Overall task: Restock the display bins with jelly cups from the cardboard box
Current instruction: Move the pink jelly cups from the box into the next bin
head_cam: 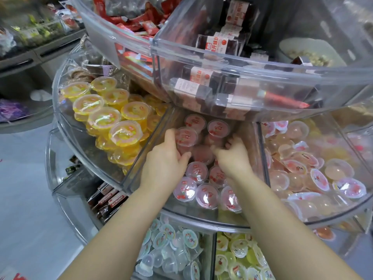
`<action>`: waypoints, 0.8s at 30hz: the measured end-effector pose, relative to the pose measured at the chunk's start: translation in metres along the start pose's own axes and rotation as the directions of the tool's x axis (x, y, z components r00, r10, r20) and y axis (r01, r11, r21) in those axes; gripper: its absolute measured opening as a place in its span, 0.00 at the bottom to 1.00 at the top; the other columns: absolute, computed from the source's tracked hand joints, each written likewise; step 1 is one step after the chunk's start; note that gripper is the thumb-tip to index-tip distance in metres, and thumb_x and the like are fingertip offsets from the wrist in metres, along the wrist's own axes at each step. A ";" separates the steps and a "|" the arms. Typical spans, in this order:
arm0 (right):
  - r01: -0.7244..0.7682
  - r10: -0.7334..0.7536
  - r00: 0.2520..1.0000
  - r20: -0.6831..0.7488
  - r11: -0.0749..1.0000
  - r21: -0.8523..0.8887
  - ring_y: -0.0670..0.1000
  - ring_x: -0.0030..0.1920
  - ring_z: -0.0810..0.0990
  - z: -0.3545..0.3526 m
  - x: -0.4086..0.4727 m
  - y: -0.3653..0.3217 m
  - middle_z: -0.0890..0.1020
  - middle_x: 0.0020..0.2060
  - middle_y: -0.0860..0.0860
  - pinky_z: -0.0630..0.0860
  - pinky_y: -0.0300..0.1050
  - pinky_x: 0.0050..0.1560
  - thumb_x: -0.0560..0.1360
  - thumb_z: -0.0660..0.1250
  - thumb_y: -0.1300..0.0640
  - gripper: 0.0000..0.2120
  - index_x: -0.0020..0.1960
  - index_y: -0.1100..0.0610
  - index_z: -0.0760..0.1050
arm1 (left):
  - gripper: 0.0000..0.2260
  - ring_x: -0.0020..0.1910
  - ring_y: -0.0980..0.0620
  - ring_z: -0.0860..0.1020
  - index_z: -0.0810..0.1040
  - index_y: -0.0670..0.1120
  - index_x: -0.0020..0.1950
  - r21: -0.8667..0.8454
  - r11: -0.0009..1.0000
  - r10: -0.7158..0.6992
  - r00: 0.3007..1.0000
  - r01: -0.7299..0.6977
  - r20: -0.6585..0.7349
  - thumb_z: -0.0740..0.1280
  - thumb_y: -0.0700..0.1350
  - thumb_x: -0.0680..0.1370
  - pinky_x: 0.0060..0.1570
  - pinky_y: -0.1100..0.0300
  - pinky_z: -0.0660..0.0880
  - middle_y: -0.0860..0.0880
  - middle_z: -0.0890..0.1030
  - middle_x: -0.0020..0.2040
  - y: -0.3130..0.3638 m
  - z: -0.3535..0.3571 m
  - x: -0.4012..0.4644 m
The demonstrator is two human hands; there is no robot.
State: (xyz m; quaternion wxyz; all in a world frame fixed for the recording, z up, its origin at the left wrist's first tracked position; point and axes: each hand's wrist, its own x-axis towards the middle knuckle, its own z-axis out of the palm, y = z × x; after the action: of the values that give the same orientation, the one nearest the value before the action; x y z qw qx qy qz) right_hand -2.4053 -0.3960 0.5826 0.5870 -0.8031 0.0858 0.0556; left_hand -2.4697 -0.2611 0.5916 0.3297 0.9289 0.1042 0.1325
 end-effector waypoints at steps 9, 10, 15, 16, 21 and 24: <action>0.104 -0.238 0.882 0.407 0.940 0.326 0.44 0.42 0.79 0.036 -0.152 -0.026 0.81 0.40 0.47 0.75 0.32 0.44 0.73 0.67 0.66 0.11 0.46 0.51 0.78 | 0.03 0.29 0.58 0.77 0.78 0.58 0.42 -0.564 0.820 -0.228 0.960 0.099 -0.164 0.68 0.48 0.72 0.34 0.65 0.77 0.54 0.78 0.31 -0.084 -0.088 -0.118; 0.117 -0.271 0.815 0.513 0.943 0.312 0.44 0.40 0.78 0.053 -0.169 -0.022 0.81 0.37 0.45 0.75 0.33 0.43 0.73 0.68 0.65 0.10 0.43 0.50 0.79 | 0.05 0.29 0.58 0.77 0.78 0.58 0.42 -0.557 0.821 -0.282 0.937 0.124 -0.206 0.69 0.47 0.73 0.35 0.64 0.78 0.54 0.78 0.31 -0.106 -0.092 -0.135; 0.242 -0.048 0.542 0.839 0.965 -0.102 0.41 0.39 0.76 0.157 -0.231 0.076 0.77 0.37 0.43 0.73 0.34 0.44 0.75 0.63 0.62 0.12 0.46 0.44 0.75 | 0.13 0.31 0.56 0.76 0.77 0.58 0.40 -0.574 0.708 -0.601 0.777 0.411 -0.185 0.66 0.40 0.77 0.38 0.60 0.77 0.54 0.77 0.29 -0.234 -0.074 -0.237; 0.246 0.045 0.523 0.851 0.948 -0.202 0.43 0.40 0.76 0.178 -0.239 0.110 0.77 0.38 0.44 0.73 0.37 0.45 0.76 0.63 0.62 0.10 0.48 0.47 0.75 | 0.12 0.32 0.53 0.76 0.77 0.57 0.39 -0.577 0.662 -0.659 0.738 0.479 -0.144 0.67 0.40 0.76 0.40 0.54 0.76 0.53 0.77 0.30 -0.263 -0.062 -0.259; 0.315 0.490 0.412 0.769 0.715 -0.624 0.47 0.39 0.74 0.256 -0.255 0.316 0.76 0.39 0.48 0.65 0.38 0.37 0.76 0.61 0.59 0.04 0.49 0.54 0.74 | 0.15 0.32 0.59 0.74 0.76 0.60 0.38 -0.455 0.488 -0.807 0.583 0.745 0.088 0.66 0.39 0.76 0.38 0.58 0.72 0.58 0.77 0.30 -0.394 0.027 -0.373; 0.372 0.623 0.382 0.682 0.572 -0.731 0.51 0.45 0.74 0.289 -0.251 0.431 0.74 0.46 0.52 0.60 0.35 0.37 0.76 0.62 0.63 0.12 0.60 0.59 0.73 | 0.14 0.39 0.54 0.78 0.74 0.57 0.38 -0.321 0.451 -0.812 0.532 0.833 0.240 0.66 0.37 0.75 0.40 0.64 0.72 0.55 0.79 0.35 -0.459 0.099 -0.416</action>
State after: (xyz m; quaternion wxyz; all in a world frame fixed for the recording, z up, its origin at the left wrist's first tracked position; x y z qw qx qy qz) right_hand -2.7355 -0.2302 0.1395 0.0866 -0.7875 -0.2149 0.5711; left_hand -2.8793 -0.0871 0.1499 0.5358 0.6771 0.5020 -0.0491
